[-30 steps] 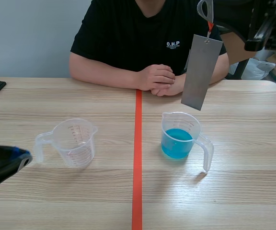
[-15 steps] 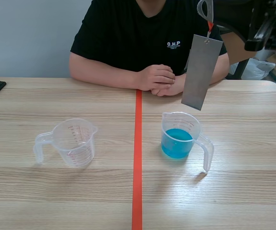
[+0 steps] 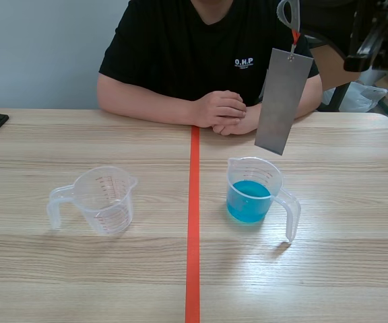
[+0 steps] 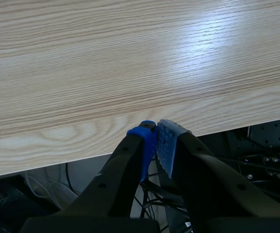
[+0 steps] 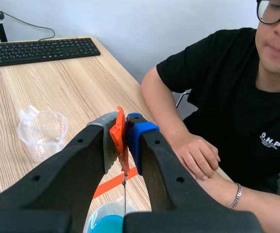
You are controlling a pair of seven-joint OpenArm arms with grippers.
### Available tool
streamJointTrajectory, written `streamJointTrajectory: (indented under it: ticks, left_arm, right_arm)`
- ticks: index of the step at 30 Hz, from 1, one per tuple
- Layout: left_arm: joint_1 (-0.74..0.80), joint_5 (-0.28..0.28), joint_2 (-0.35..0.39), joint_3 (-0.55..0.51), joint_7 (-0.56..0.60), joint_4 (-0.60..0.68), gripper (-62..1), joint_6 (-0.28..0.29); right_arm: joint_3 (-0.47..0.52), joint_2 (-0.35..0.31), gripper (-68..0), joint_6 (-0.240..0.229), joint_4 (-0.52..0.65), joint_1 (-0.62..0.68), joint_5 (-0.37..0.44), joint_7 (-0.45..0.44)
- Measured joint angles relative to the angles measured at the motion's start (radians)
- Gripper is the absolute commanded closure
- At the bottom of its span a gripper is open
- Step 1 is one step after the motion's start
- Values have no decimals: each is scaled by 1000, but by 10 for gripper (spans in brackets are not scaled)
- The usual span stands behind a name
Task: Do the redox reaction experiment.
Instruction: 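Lower the plate into the blue solution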
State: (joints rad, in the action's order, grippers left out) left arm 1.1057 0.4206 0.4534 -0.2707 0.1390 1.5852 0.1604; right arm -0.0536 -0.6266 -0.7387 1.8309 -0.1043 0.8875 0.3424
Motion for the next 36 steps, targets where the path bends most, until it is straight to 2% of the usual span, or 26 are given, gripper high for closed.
streamJointTrajectory:
  ticks: [9, 14, 17, 23, 28, 36]
  left_arm:
    - [0, 0, -16, 0, 0, 0, -47, 0]
    - [0, 0, -16, 0, 0, 0, -47, 1]
    - [0, 0, -16, 0, 0, 0, -47, 0]
    - [0, 0, -16, 0, 0, 0, -47, 0]
    - [0, 0, -16, 0, 0, 0, -47, 0]
    - [0, 0, -16, 0, 0, 0, -47, 0]
  right_arm:
    - [0, 37, -15, 0, 0, 0, -2, 5]
    - [0, 60, -15, 0, 0, 0, -48, 9]
    - [-9, 68, -15, 0, -1, 0, -50, 7]
    - [-23, 90, -15, 0, -53, 0, -66, 6]
    - [-40, 118, -15, 0, -109, 0, -96, -3]
    - [-77, 153, -15, 0, -171, 0, -194, -62]
